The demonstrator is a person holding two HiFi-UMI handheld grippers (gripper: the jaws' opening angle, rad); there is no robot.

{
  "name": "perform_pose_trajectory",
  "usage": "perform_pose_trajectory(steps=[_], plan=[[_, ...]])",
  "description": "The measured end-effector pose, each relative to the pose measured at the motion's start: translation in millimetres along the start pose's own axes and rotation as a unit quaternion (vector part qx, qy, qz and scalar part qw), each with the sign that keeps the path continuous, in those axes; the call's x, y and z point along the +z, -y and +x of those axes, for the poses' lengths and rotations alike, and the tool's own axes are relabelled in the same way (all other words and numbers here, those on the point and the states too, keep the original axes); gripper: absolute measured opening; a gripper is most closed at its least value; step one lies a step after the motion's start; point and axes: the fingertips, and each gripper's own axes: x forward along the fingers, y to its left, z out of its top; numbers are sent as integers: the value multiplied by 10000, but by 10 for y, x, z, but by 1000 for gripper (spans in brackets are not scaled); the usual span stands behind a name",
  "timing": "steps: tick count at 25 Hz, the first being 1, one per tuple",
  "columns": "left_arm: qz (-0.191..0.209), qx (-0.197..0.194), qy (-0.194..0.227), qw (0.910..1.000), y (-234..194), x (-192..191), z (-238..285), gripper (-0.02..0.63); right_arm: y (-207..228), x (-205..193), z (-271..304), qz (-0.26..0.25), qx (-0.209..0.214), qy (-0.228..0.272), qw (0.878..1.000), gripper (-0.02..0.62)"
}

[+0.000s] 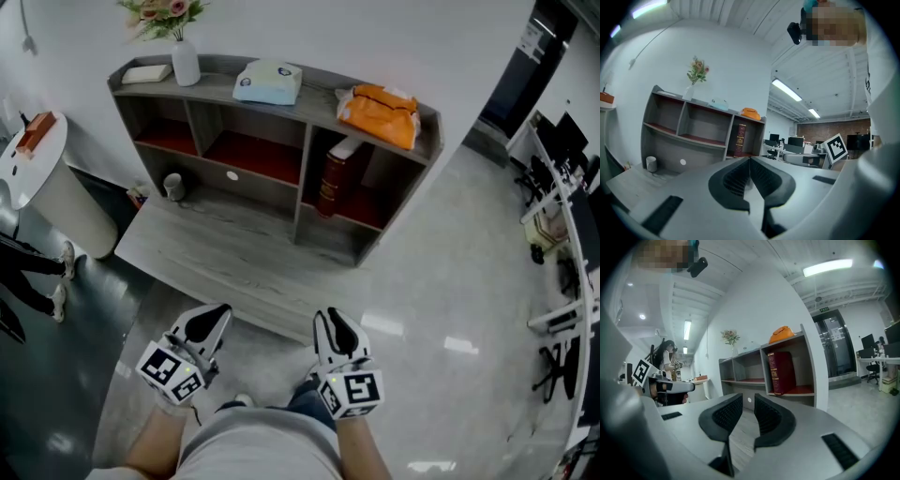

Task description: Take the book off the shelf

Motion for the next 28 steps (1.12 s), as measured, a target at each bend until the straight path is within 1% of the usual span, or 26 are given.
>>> perform_pose_trajectory(steps=[5, 9, 15, 18, 21, 24, 28], plan=[[124, 509, 33, 9986, -41, 91, 580, 18, 535, 120, 241, -10, 323, -65, 9995, 83], [134, 746, 54, 9971, 19, 158, 990, 18, 894, 196, 365, 42, 616, -85, 9981, 83], [103, 1094, 150, 9938, 83, 241, 1468, 31, 1294, 288, 446, 49, 1009, -35, 9949, 83], [90, 1118, 139, 9936, 130, 261, 1689, 68, 1444, 324, 450, 75, 1082, -10, 9941, 83], [74, 1047, 117, 9944, 165, 285, 1902, 102, 1569, 375, 440, 171, 1048, 46, 9943, 83], [91, 943, 109, 9954, 144, 317, 2121, 138, 1672, 411, 429, 210, 927, 55, 9955, 84], [65, 820, 137, 9965, 30, 388, 2412, 194, 1800, 448, 373, 189, 644, 39, 9977, 84]])
